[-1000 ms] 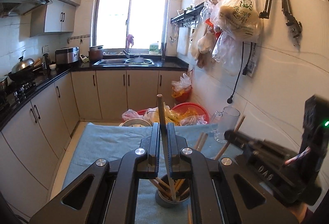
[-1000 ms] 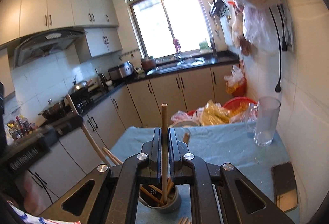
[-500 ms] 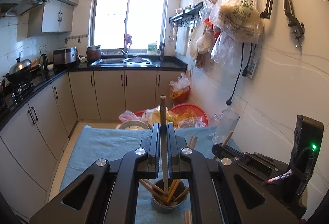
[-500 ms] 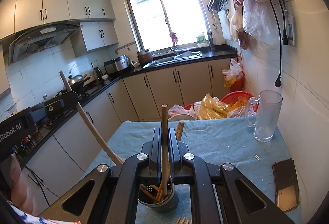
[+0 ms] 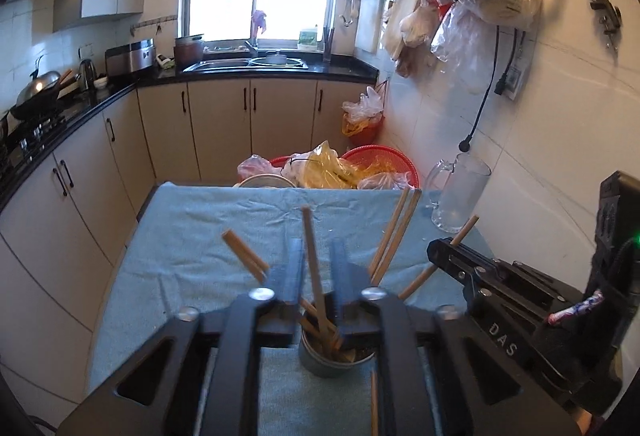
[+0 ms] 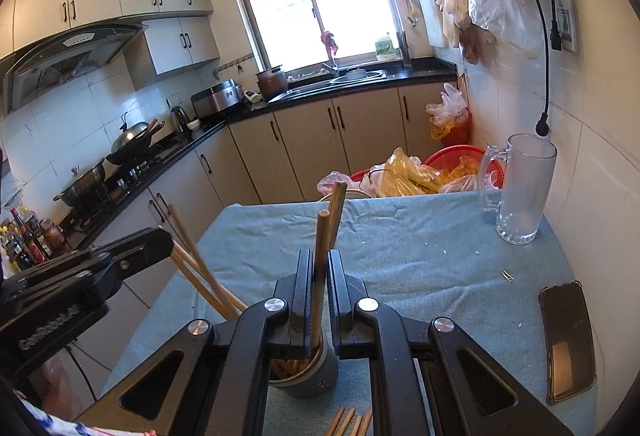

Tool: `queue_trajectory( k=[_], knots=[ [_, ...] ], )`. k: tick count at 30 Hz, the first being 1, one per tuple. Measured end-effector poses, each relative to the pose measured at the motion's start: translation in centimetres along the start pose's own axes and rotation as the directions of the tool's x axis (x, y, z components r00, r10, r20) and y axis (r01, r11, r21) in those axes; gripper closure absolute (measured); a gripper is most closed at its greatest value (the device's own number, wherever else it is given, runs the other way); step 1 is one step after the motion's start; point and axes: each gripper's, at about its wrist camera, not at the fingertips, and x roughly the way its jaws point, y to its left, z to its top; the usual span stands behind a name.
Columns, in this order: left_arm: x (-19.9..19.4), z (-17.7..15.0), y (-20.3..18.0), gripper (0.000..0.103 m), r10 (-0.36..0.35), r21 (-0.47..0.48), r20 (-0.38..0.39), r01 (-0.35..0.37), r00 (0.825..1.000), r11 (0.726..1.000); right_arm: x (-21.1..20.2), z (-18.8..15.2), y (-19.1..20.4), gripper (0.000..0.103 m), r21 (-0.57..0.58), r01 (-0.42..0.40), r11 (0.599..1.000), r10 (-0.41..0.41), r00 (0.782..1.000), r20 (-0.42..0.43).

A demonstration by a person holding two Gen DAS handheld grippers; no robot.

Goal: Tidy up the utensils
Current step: 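Lower the chopsticks into the cup and open both grippers, then move both open grippers back toward the remaining chopsticks on the towel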

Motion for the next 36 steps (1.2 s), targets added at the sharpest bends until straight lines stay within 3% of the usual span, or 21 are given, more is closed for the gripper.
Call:
queue_trajectory(
  k=[3,7,12,17,25,33,36],
  knots=[
    [-1.8,-0.3,0.6,0.065,0.002,-0.028,0.039,-0.001,0.999,1.000,-0.2,0.0,0.0,0.070,0.007,-0.003,1.000,0.003,1.000,0.008],
    [-4.2,-0.7,1.1,0.060,0.012,-0.034,0.070,-0.009,0.997,0.999,-1.2,0.2,0.4,0.067,-0.005,0.005,1.000,-0.005,0.999,0.032],
    [-7.2,-2.4,2.2,0.051,0.024,-0.073,0.105,-0.016,0.994,0.997,-3.2,0.0,0.9,0.053,-0.010,0.013,1.000,-0.012,0.998,0.068],
    [-8.8,-4.7,2.5,0.044,0.060,-0.075,0.101,-0.052,0.993,0.996,-5.1,-1.4,0.9,0.050,-0.005,0.023,1.000,-0.022,0.997,0.074],
    [-9.4,-9.0,2.7,0.044,0.139,-0.066,0.035,-0.136,0.990,0.988,-7.3,-5.7,0.0,0.045,0.027,0.064,0.998,-0.065,0.997,0.044],
    [-8.4,-12.4,2.6,0.043,0.215,-0.049,-0.027,-0.216,0.976,0.975,-7.5,-10.9,-1.8,0.043,0.090,0.099,0.991,-0.094,0.994,-0.053],
    [-7.5,-13.4,2.6,0.043,0.206,-0.028,-0.060,-0.208,0.977,0.978,-7.2,-12.8,-2.3,0.044,0.073,0.112,0.991,-0.105,0.990,-0.098]
  ],
)
